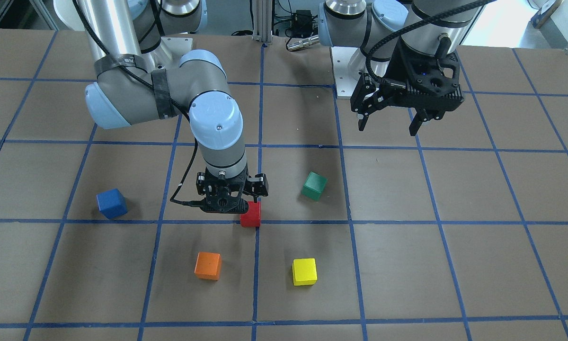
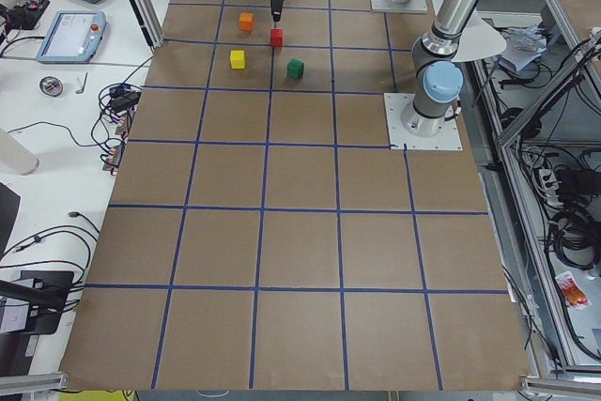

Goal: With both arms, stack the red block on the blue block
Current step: 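Lower the right gripper onto the red cube and close it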

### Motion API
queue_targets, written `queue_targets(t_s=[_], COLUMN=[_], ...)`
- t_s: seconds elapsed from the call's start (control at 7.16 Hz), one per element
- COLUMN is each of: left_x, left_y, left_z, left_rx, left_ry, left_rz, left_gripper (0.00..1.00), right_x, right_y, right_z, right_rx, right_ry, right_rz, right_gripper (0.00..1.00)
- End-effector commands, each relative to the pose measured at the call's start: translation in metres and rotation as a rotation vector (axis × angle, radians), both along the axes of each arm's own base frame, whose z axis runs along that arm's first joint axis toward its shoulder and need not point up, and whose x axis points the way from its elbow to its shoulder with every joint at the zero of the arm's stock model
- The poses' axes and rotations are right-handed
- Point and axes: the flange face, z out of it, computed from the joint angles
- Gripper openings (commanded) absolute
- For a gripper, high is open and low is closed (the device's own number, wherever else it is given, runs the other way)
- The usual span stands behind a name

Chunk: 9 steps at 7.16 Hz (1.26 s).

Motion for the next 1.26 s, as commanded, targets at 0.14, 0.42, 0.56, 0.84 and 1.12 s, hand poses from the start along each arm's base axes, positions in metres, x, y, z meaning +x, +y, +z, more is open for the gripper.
queue_targets(t_s=[0.14, 0.42, 0.56, 0.84, 1.12], left_x=[0.0, 0.001, 0.002, 0.002, 0.002], left_y=[0.0, -0.001, -0.002, -0.002, -0.001], left_z=[-0.001, 0.004, 0.004, 0.003, 0.002], left_rx=[0.001, -0.005, 0.001, 0.003, 0.005], left_ry=[0.0, -0.003, -0.003, -0.003, -0.003], left_rz=[0.001, 0.015, 0.018, 0.018, 0.018], left_gripper=[1.0, 1.0, 1.0, 1.0, 1.0], right_x=[0.027, 0.028, 0.028, 0.027, 0.027], right_y=[-0.003, -0.001, -0.001, -0.002, -0.001], right_z=[-0.038, -0.052, -0.057, -0.063, -0.06], right_rx=[-0.007, 0.011, 0.018, 0.031, 0.034], right_ry=[-0.041, -0.024, -0.018, -0.02, -0.015], right_rz=[-0.052, -0.053, -0.05, -0.058, -0.058], right_gripper=[1.0, 1.0, 1.0, 0.35, 0.0])
